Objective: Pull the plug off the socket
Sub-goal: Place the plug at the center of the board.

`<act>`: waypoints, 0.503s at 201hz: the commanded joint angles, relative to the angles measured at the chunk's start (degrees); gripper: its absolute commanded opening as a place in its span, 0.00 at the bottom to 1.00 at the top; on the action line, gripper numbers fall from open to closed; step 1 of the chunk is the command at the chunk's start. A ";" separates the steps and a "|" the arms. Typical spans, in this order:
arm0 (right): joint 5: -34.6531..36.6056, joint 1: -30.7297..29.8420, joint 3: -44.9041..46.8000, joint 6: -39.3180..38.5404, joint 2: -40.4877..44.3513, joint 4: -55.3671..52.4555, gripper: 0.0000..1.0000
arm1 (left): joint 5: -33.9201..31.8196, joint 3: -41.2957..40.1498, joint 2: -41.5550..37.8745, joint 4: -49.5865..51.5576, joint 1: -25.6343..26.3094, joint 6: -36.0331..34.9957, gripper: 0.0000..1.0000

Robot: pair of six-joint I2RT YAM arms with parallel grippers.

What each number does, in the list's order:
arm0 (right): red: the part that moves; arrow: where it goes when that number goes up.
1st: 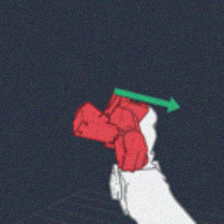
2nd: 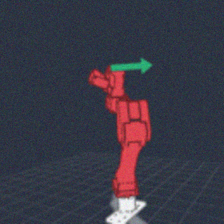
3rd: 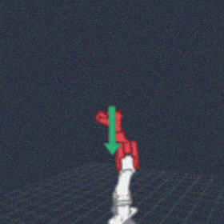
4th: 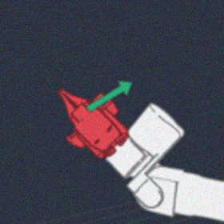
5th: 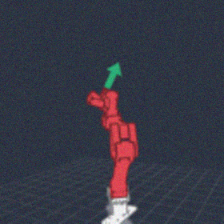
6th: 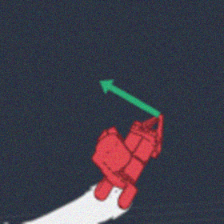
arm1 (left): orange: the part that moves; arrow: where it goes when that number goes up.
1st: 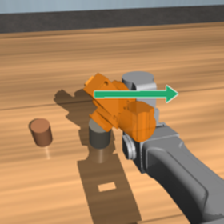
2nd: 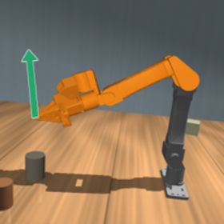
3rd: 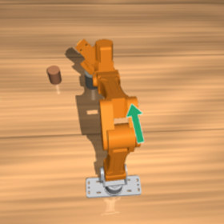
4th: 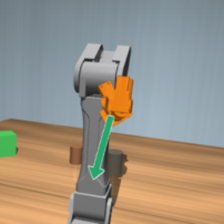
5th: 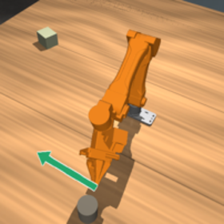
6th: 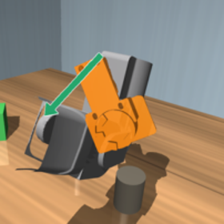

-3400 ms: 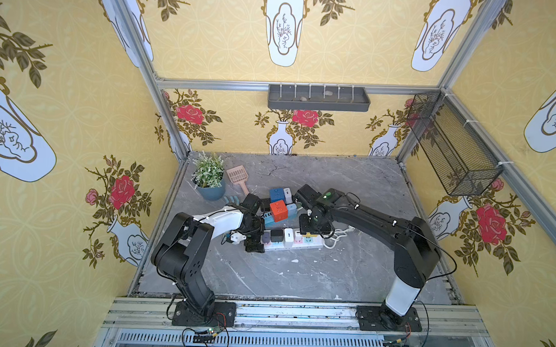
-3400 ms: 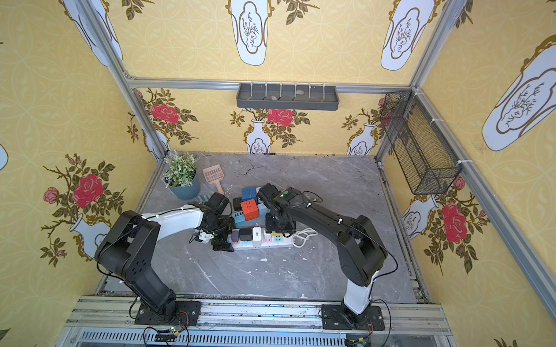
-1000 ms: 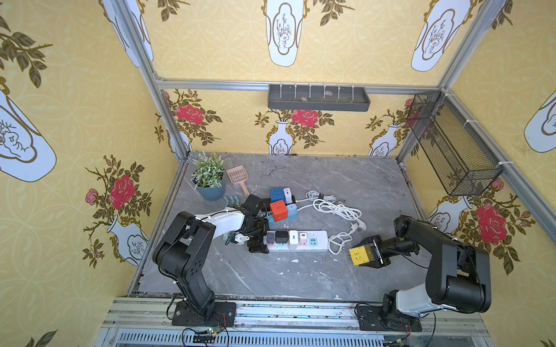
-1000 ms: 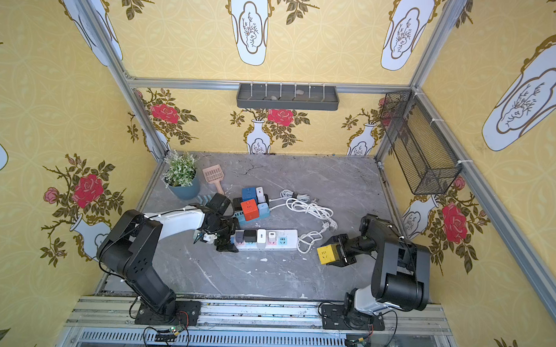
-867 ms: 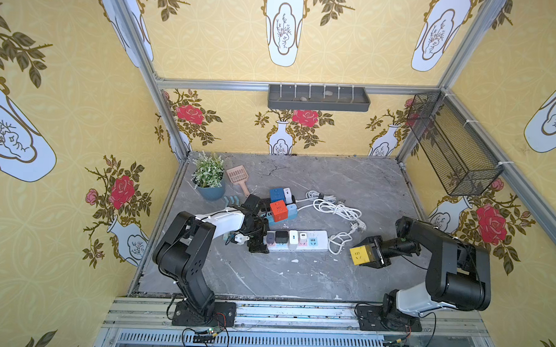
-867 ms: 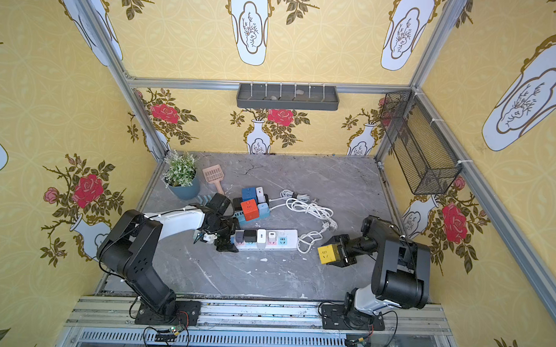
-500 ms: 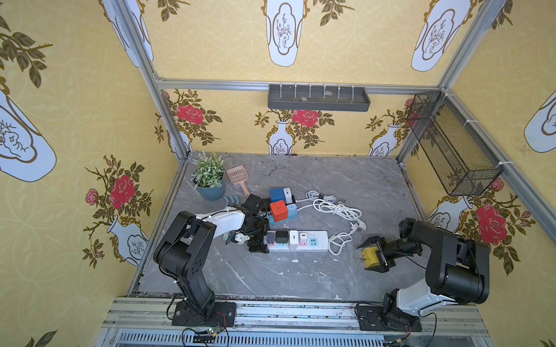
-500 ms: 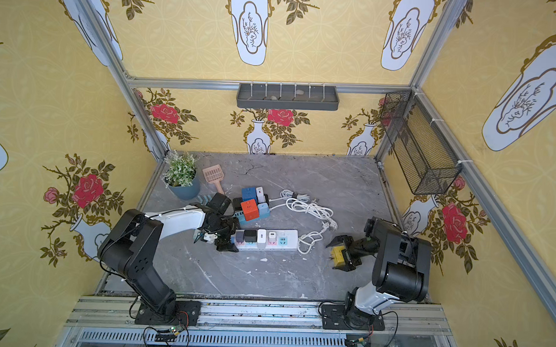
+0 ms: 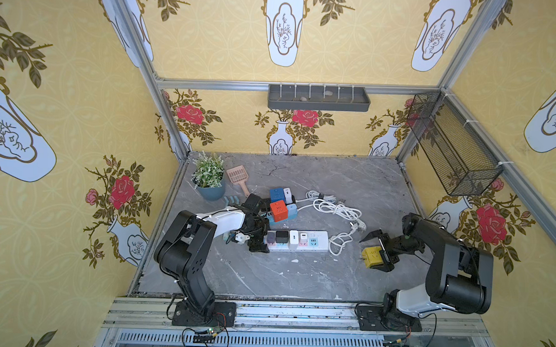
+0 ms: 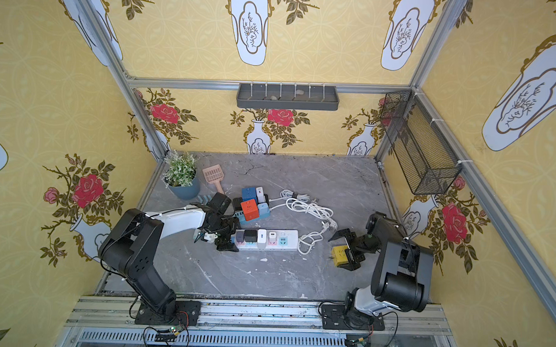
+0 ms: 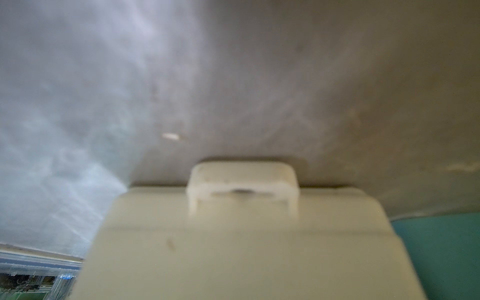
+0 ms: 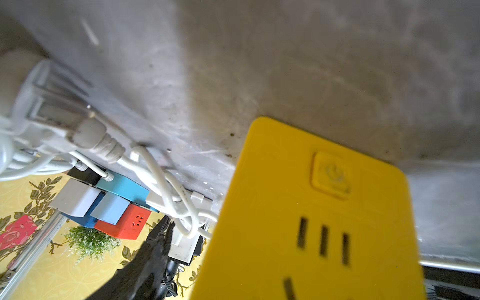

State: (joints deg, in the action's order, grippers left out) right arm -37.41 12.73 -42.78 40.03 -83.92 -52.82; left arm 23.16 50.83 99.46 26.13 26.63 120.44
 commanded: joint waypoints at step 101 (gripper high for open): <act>28.20 -29.32 -18.70 5.92 8.27 -7.32 0.98 | -9.47 -1.41 2.36 0.85 0.04 21.59 0.26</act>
State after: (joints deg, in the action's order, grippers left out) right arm -21.45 -10.39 -56.58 44.01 -74.04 -58.48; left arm 23.35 51.05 99.70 26.17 26.63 120.27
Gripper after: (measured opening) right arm 0.977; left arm 0.846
